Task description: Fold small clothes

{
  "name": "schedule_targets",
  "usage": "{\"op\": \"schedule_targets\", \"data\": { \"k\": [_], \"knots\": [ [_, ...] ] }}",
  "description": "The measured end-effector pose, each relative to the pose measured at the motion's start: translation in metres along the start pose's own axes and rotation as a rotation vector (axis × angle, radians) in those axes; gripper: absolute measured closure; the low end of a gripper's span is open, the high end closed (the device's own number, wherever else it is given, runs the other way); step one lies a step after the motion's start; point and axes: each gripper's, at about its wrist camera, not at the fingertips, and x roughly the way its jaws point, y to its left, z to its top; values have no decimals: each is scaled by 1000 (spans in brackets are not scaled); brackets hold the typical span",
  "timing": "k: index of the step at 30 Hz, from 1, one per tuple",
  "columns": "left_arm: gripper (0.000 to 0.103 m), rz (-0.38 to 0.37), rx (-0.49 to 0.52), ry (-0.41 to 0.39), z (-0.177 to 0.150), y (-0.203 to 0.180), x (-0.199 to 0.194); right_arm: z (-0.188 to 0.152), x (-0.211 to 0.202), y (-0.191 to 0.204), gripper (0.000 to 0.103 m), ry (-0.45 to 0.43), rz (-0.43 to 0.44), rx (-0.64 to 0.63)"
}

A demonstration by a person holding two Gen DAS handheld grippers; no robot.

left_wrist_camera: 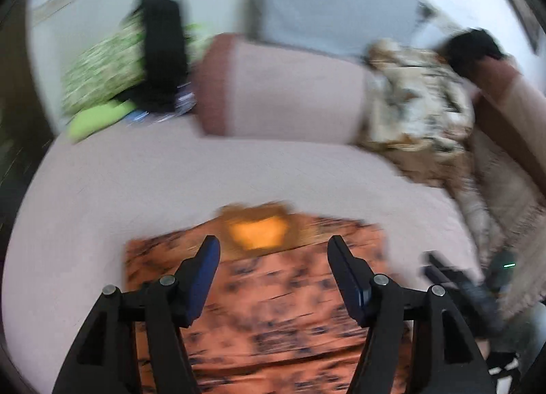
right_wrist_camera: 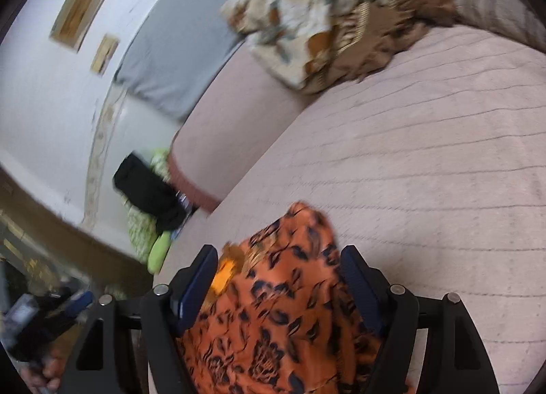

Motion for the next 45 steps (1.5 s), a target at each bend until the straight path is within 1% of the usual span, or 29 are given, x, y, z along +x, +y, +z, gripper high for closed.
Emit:
{"op": "schedule_targets", "data": {
  "k": [1, 2, 3, 4, 6, 7, 9, 11, 12, 13, 14, 16, 17, 18, 21, 22, 24, 26, 27, 28, 29, 30, 32, 33, 36, 39, 43, 44, 45],
  "knots": [
    [37, 33, -43, 20, -13, 23, 7, -2, 4, 3, 27, 27, 14, -16],
    [37, 63, -88, 45, -27, 45, 15, -6, 9, 8, 30, 56, 25, -37],
    [37, 80, -117, 61, -37, 59, 21, -9, 15, 11, 33, 87, 38, -52],
    [37, 104, -156, 88, -52, 78, 30, -12, 20, 14, 40, 120, 51, -64],
    [37, 140, -201, 133, -74, 100, 45, -20, 33, 20, 50, 183, 67, -89],
    [37, 163, -220, 153, -86, 111, 53, -24, 38, 21, 51, 208, 61, -101],
    [37, 199, -244, 186, -101, 125, 69, -32, 53, 20, 51, 258, 10, -115],
    [37, 243, -272, 235, -113, 139, 85, -37, 69, 11, 51, 289, -95, -111],
    [37, 267, -277, 275, -120, 145, 94, -39, 78, 4, 57, 309, -155, -101],
    [34, 264, -273, 276, -123, 147, 97, -39, 84, -2, 60, 321, -164, -81],
    [34, 261, -264, 265, -124, 147, 96, -38, 84, -3, 61, 314, -151, -64],
    [34, 252, -247, 271, -124, 146, 88, -37, 79, 4, 59, 305, -148, -77],
    [34, 243, -241, 263, -123, 146, 81, -38, 76, 8, 55, 297, -145, -94],
    [34, 238, -239, 251, -122, 144, 76, -40, 72, 12, 47, 289, -136, -108],
    [34, 215, -229, 188, -126, 140, 46, -43, 64, 28, 36, 284, -83, -160],
    [33, 213, -224, 175, -128, 138, 38, -46, 62, 32, 35, 283, -77, -176],
    [33, 223, -211, 196, -138, 137, 37, -52, 63, 37, 35, 304, -96, -196],
    [33, 230, -216, 262, -151, 138, 49, -59, 75, 28, 35, 380, -183, -177],
    [33, 235, -225, 310, -158, 140, 58, -62, 77, 25, 38, 397, -199, -169],
    [33, 243, -231, 342, -165, 143, 63, -63, 73, 25, 39, 380, -195, -176],
    [33, 244, -215, 314, -167, 141, 56, -63, 66, 28, 39, 374, -194, -189],
    [33, 246, -203, 310, -167, 139, 50, -63, 59, 29, 39, 371, -188, -196],
    [33, 211, -192, 283, -168, 135, 28, -63, 34, 31, 37, 335, -153, -210],
    [33, 193, -190, 257, -170, 137, 12, -62, 20, 30, 37, 316, -143, -217],
    [33, 181, -190, 208, -182, 147, -29, -56, -23, 24, 36, 251, -115, -220],
    [31, 173, -208, 198, -209, 164, -64, -57, -67, 10, 32, 200, -91, -214],
    [30, 149, -249, 233, -257, 178, -92, -73, -109, -12, 32, 228, -88, -184],
    [30, 137, -260, 253, -268, 178, -95, -78, -121, -17, 31, 235, -90, -184],
    [30, 124, -269, 272, -281, 177, -97, -85, -131, -20, 27, 241, -99, -190]
  ]
}}
